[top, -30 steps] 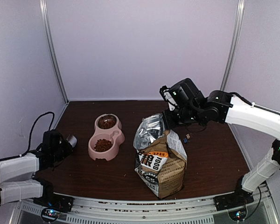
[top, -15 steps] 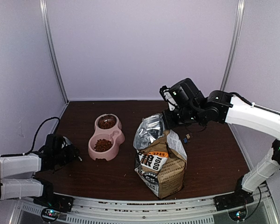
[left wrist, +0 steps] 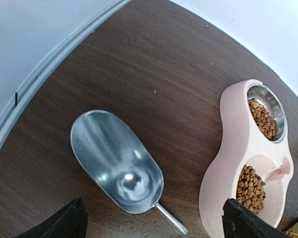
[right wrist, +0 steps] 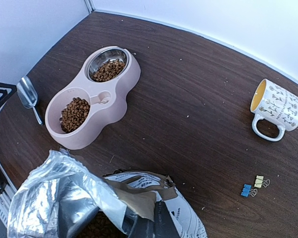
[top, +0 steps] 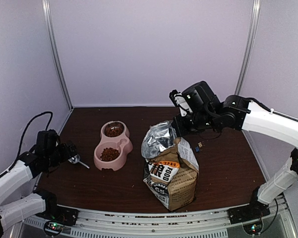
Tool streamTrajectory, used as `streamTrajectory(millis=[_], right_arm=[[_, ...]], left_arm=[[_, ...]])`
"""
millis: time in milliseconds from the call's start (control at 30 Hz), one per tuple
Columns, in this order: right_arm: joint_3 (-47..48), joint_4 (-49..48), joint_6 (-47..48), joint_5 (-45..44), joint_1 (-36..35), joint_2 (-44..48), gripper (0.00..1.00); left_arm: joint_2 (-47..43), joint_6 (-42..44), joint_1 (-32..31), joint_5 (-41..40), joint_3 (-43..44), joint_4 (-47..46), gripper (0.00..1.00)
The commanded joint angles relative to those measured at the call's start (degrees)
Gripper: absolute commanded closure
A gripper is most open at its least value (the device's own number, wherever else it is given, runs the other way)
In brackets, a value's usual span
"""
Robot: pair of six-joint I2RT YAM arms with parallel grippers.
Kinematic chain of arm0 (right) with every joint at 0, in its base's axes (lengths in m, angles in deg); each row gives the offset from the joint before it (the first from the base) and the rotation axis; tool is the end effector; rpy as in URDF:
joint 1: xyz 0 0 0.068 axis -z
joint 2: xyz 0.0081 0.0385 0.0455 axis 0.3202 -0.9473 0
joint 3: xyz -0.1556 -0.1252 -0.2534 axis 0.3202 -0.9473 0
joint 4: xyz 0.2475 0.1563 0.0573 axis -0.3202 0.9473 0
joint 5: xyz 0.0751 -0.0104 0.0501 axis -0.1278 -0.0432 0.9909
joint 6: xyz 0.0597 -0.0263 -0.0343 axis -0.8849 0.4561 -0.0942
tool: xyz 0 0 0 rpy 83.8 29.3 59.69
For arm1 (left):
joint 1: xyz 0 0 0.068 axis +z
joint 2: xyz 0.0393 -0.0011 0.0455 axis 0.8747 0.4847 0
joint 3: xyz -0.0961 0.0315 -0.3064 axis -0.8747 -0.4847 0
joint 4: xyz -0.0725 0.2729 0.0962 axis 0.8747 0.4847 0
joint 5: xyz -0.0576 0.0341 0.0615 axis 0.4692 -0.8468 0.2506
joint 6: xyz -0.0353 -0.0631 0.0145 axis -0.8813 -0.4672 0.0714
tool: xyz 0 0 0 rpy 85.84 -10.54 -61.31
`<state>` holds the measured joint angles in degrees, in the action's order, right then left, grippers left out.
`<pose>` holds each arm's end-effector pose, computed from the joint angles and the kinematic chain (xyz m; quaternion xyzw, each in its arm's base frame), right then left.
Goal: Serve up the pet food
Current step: Pass from the right arm to the left
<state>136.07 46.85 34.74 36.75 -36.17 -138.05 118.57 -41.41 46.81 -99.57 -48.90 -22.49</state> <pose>0.2254 0.3036 0.3862 -0.2390 0.8760 0.1954 0.3705 0.1746 -0.0290 0.2037 -0.2909 0.8547 -0.1120 0.4151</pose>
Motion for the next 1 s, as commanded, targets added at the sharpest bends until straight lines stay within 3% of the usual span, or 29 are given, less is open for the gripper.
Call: streamTrajectory(millis=[0,167,433,633,733,833,967], right_arm=[[0.0,-6.4,2.1,4.4,0.5,1.3,1.00],[-0.8,-9.4,4.8,11.5,0.4,2.2,1.00],[0.2,-11.4,10.2,27.9,-0.7,2.6,1.00],[0.6,-11.6,12.9,40.8,-1.2,2.8,1.00],[1.4,-10.0,14.0,46.7,-1.2,2.7,1.00],[1.8,-8.0,15.3,49.8,-1.3,2.9,1.00],[1.5,-6.5,16.2,50.2,-1.2,2.9,1.00]], left_arm=[[0.0,8.2,0.2,1.7,5.8,4.1,0.03],[2.2,16.8,-0.7,18.5,11.1,-0.3,0.06],[1.6,25.4,-9.0,38.3,15.0,-10.2,0.06],[3.1,31.3,-18.0,42.0,18.6,-10.1,0.07],[4.3,32.8,-24.1,38.9,20.4,-9.9,0.16],[4.2,34.6,-31.9,34.2,21.3,-11.3,0.16],[7.3,35.6,-36.8,35.3,22.7,-11.4,0.16]])
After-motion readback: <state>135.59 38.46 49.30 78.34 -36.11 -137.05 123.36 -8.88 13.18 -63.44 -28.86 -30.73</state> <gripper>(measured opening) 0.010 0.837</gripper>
